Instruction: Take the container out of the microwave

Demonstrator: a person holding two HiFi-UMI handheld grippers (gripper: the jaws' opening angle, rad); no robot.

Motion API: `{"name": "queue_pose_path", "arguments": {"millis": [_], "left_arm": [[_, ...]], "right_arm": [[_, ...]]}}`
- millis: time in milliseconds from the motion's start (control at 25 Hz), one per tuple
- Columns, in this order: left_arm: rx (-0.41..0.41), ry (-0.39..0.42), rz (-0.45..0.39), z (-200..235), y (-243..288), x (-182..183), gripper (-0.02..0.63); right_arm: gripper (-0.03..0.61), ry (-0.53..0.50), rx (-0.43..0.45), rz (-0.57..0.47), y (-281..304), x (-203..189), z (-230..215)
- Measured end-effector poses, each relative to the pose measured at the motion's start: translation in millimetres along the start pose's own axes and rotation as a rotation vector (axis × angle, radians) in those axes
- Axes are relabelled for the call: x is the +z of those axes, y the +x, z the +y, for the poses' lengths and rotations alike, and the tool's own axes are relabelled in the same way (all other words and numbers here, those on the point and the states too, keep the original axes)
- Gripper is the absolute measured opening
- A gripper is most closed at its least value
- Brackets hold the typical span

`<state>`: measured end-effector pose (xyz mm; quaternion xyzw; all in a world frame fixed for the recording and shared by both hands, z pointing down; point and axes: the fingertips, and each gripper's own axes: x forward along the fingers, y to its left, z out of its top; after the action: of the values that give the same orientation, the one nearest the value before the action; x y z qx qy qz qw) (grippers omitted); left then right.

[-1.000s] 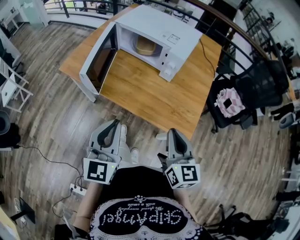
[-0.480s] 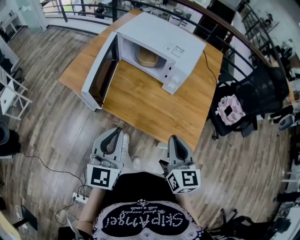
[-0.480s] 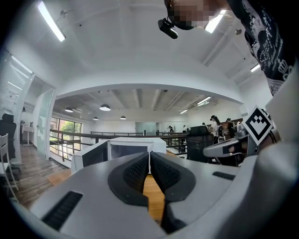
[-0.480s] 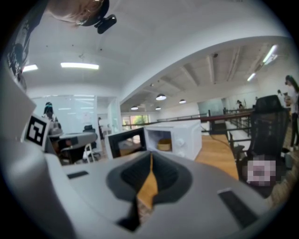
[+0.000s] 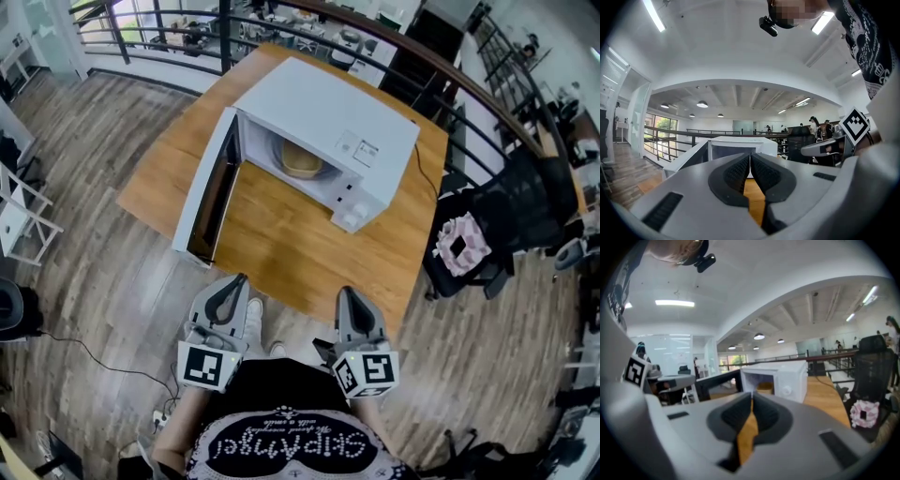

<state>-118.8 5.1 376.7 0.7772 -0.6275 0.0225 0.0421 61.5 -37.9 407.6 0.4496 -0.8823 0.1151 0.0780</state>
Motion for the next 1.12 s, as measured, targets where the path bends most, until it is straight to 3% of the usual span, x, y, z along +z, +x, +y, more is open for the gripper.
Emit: {"name": "queue_pose_path", "arguments": {"millis": [720,920,1120], "left_arm": [[-0.157,-0.007,0.0,67,85,10,0.035],[-0.186,-0.098,-0.015,75,95,18,0.035],[-0.207,-0.095,-0.028,74,103,23,0.035]], "right_arm": [[0.034,0.044,-0.155,-0.004,80,16,-1],[0.035,0.052,-0.19,-0.007,88,16,4],[0.035,0.045,-0.208,0.002,90,17,8]]}}
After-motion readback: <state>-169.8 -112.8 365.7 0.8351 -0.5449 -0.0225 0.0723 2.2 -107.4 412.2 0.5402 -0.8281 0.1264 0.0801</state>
